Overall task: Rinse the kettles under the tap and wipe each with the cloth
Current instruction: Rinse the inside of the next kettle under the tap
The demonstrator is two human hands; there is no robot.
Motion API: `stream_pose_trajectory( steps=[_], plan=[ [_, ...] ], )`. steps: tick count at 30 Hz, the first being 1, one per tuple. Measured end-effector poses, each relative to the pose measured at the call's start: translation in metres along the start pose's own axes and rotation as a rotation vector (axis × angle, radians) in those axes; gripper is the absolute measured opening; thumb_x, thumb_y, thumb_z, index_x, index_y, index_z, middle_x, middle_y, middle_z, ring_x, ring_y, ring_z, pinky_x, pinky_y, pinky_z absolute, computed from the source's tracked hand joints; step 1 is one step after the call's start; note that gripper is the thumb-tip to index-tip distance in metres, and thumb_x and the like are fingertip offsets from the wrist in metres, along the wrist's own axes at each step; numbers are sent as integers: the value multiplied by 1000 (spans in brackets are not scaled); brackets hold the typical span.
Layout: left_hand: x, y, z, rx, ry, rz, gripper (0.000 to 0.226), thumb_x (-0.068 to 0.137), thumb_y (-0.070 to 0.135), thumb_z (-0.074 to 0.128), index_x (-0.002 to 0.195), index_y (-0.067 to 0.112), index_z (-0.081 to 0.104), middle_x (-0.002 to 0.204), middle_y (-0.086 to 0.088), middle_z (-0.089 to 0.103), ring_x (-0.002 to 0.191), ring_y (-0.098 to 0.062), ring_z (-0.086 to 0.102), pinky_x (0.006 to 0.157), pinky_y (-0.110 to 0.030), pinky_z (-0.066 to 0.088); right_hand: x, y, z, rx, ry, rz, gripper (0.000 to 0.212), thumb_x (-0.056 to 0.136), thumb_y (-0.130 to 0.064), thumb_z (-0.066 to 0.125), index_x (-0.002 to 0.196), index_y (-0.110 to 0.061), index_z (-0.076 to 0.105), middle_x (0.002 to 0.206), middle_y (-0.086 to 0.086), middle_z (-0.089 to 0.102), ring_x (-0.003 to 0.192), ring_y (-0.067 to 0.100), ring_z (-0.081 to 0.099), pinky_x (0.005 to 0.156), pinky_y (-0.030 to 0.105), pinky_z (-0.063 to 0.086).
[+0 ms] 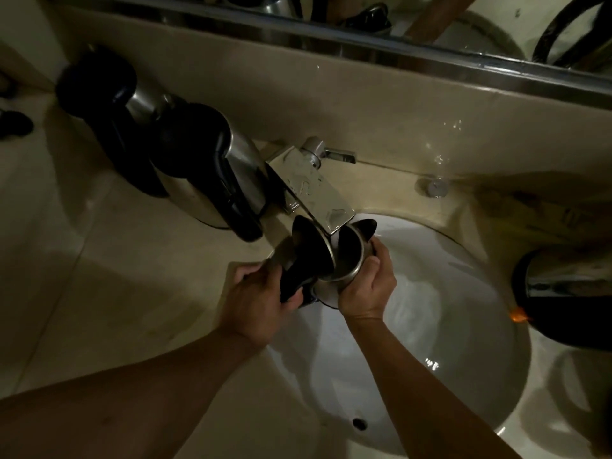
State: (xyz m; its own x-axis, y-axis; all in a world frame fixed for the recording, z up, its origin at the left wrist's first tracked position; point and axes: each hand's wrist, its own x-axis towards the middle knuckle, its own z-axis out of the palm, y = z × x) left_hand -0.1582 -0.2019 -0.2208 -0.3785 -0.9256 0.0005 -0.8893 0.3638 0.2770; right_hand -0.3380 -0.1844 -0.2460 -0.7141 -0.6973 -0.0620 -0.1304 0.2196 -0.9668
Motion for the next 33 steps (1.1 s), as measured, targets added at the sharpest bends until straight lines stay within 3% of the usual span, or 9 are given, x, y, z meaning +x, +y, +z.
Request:
stream_pose_trajectory(
  steps=[4,7,10,22,30,33],
  plan=[
    [-1,0,-2,8,38,14,42,86,51,50,104,15,64,71,-1,73,82,-19,71,90,-29,30,-1,-3,1,35,-4,-7,46,98,-40,35,123,-18,67,107,-1,72,104,15,68,92,43,59],
    [0,1,-2,4,45,18,38,86,50,51,97,16,63,68,0,72,78,-18,71,89,-29,30,-1,3,0,47,-5,-11,55,99,-41,35,128,-7,67,112,8,72,108,25,68,94,48,58],
    [0,1,-1,0,34,19,38,86,50,50,98,16,63,67,1,71,77,-18,71,91,-29,30,0,2,0,43,-3,-12,58,99,-41,34,130,-3,66,112,8,72,109,24,68,94,46,58],
    [1,-2,5,36,6,21,41,88,52,48,101,17,64,66,2,69,74,-16,71,94,-31,30,1,5,-1,18,-5,-42,57,98,-38,33,130,-6,66,112,4,72,107,18,67,92,43,57],
    [0,-3,6,27,26,39,43,87,52,49,105,16,65,70,2,72,75,-16,71,92,-31,30,2,13,-1,21,-11,-43,54,100,-39,34,131,-10,66,115,4,72,111,22,67,94,50,57],
    [0,-5,8,23,38,42,45,87,51,50,106,13,67,71,2,72,75,-18,72,92,-32,31,1,14,-1,25,-6,-44,52,99,-40,35,133,-14,65,117,4,71,113,21,66,96,45,57]
  ],
)
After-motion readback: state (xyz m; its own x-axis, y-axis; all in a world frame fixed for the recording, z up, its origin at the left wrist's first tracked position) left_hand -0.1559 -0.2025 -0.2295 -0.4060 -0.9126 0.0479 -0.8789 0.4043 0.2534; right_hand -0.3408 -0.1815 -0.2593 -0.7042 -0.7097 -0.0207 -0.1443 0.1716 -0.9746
